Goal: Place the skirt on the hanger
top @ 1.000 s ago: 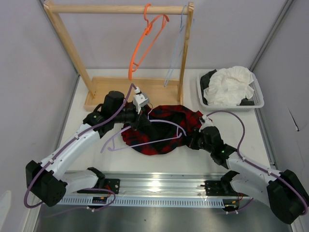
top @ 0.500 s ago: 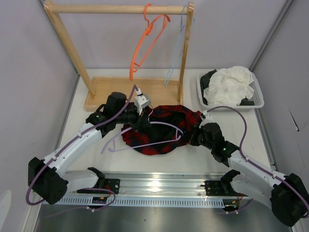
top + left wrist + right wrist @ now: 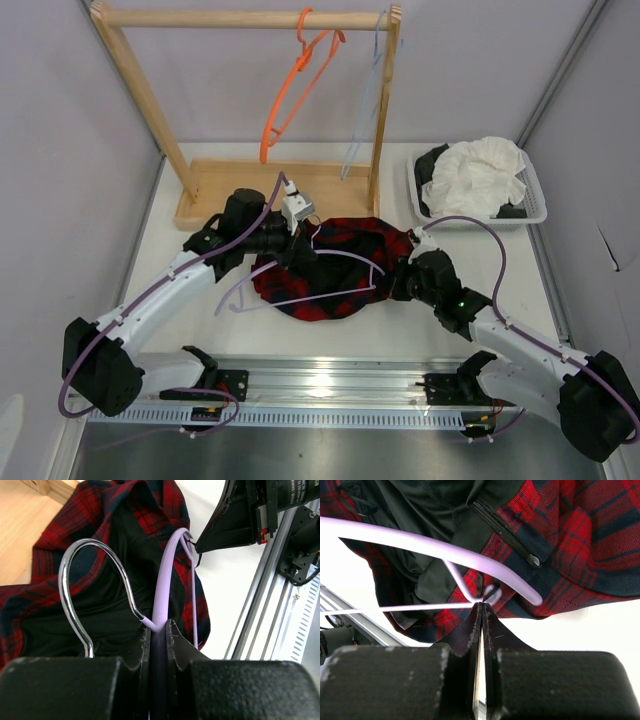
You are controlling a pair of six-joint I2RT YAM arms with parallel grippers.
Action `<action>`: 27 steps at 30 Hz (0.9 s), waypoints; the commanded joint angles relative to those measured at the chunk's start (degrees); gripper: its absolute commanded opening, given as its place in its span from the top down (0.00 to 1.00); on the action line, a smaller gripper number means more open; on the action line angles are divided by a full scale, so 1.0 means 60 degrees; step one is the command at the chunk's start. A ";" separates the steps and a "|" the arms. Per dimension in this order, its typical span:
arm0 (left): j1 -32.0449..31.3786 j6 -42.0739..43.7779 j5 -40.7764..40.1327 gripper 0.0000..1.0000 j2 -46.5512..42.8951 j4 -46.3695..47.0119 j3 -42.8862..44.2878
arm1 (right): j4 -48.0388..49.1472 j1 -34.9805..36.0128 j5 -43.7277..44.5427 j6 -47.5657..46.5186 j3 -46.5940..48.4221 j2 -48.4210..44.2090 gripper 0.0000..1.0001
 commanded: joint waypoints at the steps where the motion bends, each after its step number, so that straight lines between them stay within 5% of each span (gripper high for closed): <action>1: -0.0117 -0.0092 0.0413 1.00 0.0168 0.0503 0.0341 | -0.0016 0.0070 0.0101 -0.0266 0.0507 -0.0007 0.98; 27: -0.0190 -0.0282 0.0559 1.00 0.0227 0.1000 0.0604 | -0.1027 0.0143 0.0482 -0.0486 0.0698 -0.0402 0.98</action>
